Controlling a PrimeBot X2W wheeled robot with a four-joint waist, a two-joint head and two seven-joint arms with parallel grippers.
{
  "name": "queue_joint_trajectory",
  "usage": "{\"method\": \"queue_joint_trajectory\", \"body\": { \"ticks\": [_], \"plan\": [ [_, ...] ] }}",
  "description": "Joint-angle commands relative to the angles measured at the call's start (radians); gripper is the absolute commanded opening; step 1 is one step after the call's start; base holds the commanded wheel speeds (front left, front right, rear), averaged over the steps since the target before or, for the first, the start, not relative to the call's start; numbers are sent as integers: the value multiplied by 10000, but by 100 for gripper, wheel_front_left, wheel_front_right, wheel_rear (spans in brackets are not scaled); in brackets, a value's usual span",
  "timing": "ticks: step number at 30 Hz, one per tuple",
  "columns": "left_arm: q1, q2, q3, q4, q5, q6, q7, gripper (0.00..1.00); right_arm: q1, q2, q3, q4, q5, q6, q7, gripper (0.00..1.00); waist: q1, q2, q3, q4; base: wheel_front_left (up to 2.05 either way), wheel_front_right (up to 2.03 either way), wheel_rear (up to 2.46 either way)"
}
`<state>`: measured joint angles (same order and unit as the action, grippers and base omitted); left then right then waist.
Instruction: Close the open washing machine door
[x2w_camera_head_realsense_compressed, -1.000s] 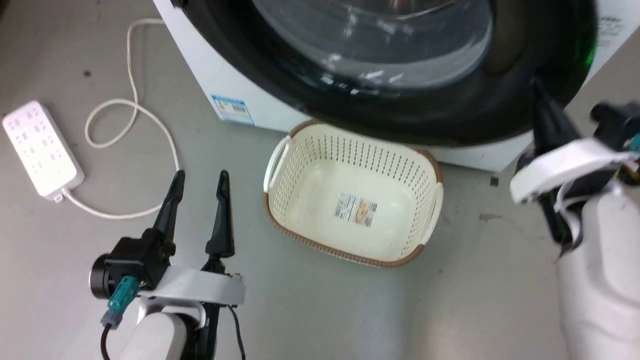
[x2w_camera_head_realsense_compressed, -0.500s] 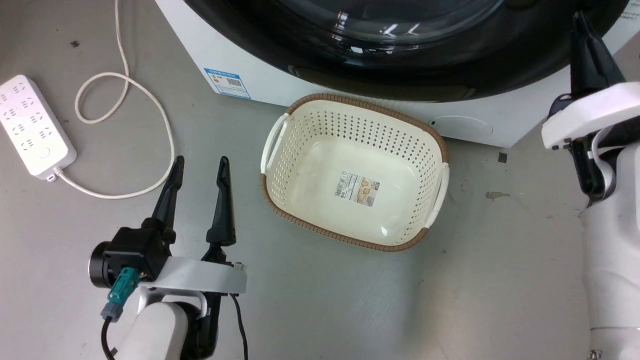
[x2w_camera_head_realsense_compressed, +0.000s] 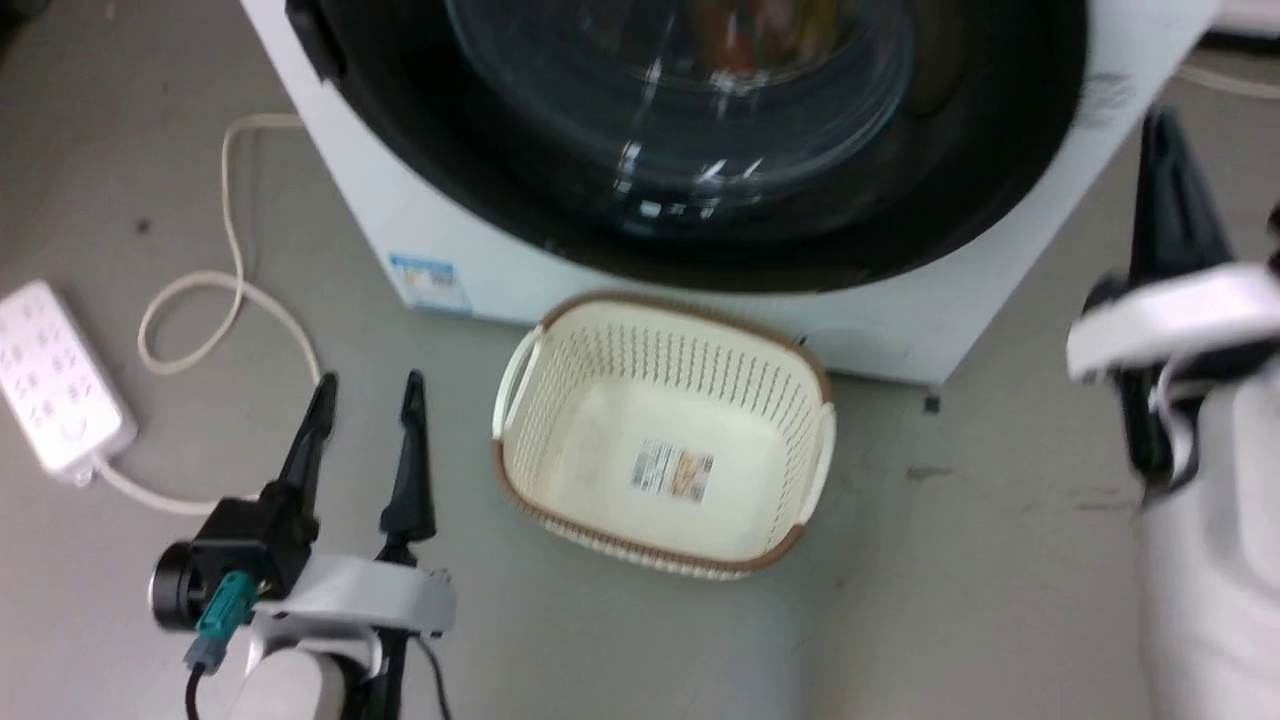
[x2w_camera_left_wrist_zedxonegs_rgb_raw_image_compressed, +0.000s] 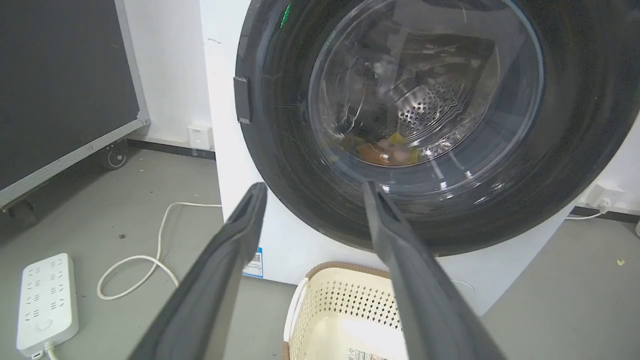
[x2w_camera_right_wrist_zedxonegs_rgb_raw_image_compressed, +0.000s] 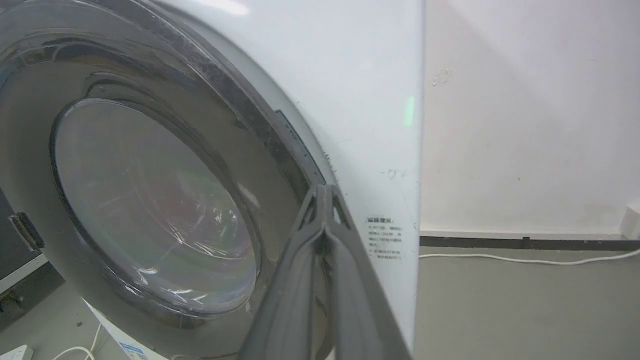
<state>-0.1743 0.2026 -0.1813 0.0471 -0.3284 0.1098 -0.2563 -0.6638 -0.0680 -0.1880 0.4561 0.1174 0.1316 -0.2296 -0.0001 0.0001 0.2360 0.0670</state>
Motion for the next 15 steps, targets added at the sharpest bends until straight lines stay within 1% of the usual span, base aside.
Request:
{"method": "queue_joint_trajectory", "body": {
  "ticks": [1,7,11,15],
  "plan": [
    [116,44,37,23,38,-38,-55,100,275,37,-18,-86,62,-9,-39,0,1,-1,-800,-572,0,0,0],
    [764,165,279,120,-61,-16,-55,100,2233,161,139,-1014,222,-9,115,0,1,-1,-1906,-1343,0,0,0],
    [1144,192,315,156,-103,17,-55,100,3612,172,453,-1658,460,-9,244,0,1,-1,-2346,-1590,0,0,0],
    [1343,251,237,194,-91,-12,-39,100,4715,175,764,-2310,700,-9,396,0,1,-1,-2517,-1623,0,0,0]
  ]
}}
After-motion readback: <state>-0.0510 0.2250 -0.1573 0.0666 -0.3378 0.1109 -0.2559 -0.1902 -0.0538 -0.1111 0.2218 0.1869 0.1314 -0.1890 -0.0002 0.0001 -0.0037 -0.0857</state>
